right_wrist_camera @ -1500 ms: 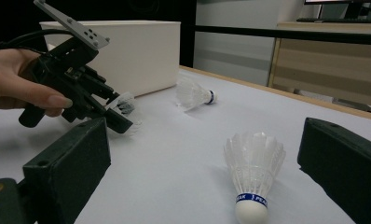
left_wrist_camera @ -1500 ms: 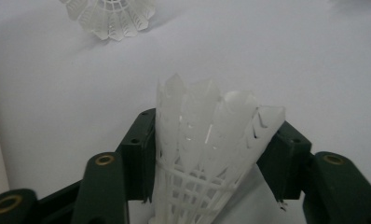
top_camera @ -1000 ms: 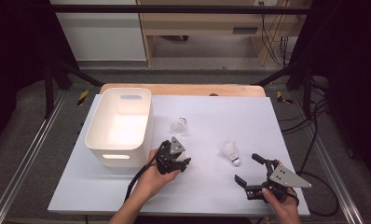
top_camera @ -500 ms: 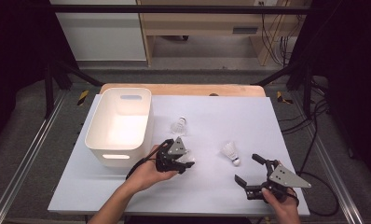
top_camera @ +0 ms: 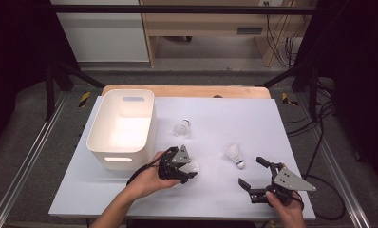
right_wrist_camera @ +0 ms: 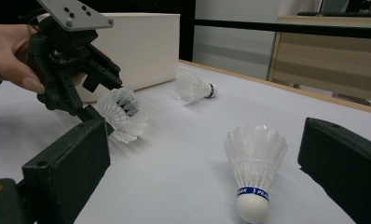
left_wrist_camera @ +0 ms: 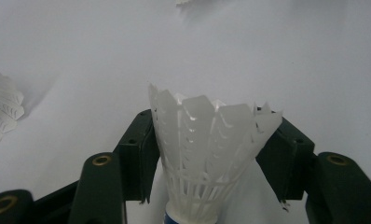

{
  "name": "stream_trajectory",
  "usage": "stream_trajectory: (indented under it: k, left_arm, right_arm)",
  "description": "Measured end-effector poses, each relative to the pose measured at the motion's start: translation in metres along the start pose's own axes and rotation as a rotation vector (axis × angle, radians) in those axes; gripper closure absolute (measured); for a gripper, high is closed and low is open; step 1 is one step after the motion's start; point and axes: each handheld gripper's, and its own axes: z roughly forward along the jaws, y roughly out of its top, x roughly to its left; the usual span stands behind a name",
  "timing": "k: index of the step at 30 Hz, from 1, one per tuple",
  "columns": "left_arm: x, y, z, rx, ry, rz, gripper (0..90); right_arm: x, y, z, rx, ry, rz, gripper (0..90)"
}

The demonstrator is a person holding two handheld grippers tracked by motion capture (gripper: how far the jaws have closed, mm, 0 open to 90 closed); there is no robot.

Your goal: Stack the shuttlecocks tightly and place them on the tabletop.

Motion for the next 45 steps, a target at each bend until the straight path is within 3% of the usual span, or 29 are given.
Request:
stream_trajectory:
  k: [17,22,24,26,29,37,40,45]
  left_arm:
    - [-0.002,-0.001,0.007,0.009,0.018,-0.014,26.2]
    - [-0.003,-0.002,0.007,0.038,0.030,0.001,36.3]
    - [-0.002,-0.002,0.009,0.058,0.048,0.002,38.4]
    - [-0.001,-0.003,0.011,0.081,0.070,0.011,46.4]
    - [0.001,-0.002,0.010,0.058,0.084,0.017,52.4]
    - [0.017,0.017,0.012,0.046,0.119,0.072,54.4]
    - [0.026,0.020,0.022,0.067,0.114,0.070,53.9]
    - [0.029,0.016,0.032,0.095,0.086,0.089,50.8]
  right_arm:
    - [0.000,0.000,0.000,0.005,0.003,0.003,2.7]
    - [0.000,0.000,0.001,0.005,0.004,0.001,2.7]
    - [0.000,0.000,0.001,0.006,0.005,0.000,2.7]
    - [0.000,0.000,0.001,0.005,0.005,0.001,2.7]
    - [0.000,0.000,0.000,0.004,0.003,0.002,2.7]
    - [0.000,0.000,0.001,0.004,0.007,0.000,2.7]
    - [0.000,0.000,0.001,0.005,0.007,-0.002,2.7]
    - [0.000,0.000,0.000,0.003,0.006,0.000,2.7]
